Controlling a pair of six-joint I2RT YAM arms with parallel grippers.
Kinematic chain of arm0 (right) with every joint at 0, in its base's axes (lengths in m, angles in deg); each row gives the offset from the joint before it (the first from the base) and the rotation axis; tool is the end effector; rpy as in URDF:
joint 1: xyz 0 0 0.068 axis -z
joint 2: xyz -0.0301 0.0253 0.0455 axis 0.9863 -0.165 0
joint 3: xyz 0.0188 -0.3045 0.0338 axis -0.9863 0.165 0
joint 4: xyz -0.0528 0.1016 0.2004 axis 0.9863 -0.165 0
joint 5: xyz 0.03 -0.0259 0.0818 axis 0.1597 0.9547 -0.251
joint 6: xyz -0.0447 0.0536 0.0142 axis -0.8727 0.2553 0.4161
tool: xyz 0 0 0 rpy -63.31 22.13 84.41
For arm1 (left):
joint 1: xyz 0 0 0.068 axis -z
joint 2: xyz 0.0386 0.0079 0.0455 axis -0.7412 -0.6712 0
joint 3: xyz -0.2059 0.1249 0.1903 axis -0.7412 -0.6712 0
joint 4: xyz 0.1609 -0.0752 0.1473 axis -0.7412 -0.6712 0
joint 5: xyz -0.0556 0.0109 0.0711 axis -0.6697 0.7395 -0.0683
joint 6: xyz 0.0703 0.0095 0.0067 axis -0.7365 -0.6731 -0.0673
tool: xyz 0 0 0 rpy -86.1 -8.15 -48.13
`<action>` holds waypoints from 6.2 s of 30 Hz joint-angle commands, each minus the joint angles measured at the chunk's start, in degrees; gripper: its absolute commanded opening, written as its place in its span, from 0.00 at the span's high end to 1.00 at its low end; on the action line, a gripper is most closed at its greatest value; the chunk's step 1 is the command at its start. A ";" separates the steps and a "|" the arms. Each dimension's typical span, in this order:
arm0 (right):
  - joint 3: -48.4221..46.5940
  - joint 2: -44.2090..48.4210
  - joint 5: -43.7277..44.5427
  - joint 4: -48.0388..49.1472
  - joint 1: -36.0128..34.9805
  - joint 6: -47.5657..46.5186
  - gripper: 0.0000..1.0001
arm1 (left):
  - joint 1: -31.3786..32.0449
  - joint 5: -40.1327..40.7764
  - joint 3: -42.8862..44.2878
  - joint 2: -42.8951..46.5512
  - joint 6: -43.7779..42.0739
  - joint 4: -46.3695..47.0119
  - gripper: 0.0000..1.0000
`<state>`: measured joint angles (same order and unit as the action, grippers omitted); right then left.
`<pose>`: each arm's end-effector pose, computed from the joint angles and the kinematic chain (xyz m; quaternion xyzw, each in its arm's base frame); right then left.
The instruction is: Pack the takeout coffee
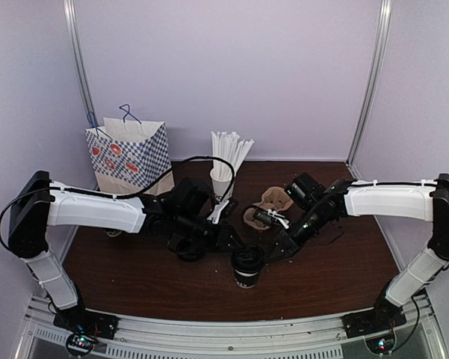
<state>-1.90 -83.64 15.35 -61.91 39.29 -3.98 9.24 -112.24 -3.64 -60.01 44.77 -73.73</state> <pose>0.1767 0.2139 0.2466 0.3562 -0.8225 -0.4434 0.0001 0.1773 -0.3213 0.2400 0.1520 0.8864 -0.4322 0.0655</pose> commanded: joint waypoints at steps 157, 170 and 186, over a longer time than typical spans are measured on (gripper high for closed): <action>-15.64 2.24 44.68 -16.36 -33.05 -38.31 0.64 | 3.66 11.05 12.10 -2.47 -14.96 -16.95 0.56; -14.58 0.30 51.21 -13.46 -33.72 -38.04 0.64 | 3.73 9.95 9.49 -2.91 -13.61 -15.64 0.63; -13.94 -0.96 54.21 -12.25 -34.90 -37.83 0.64 | 3.67 9.82 8.67 -3.47 -12.63 -15.67 0.67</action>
<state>-16.35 -83.24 65.45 -75.51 4.89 -41.75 12.94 -102.86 7.15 -62.00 31.90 -86.97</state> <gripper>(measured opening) 0.360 0.332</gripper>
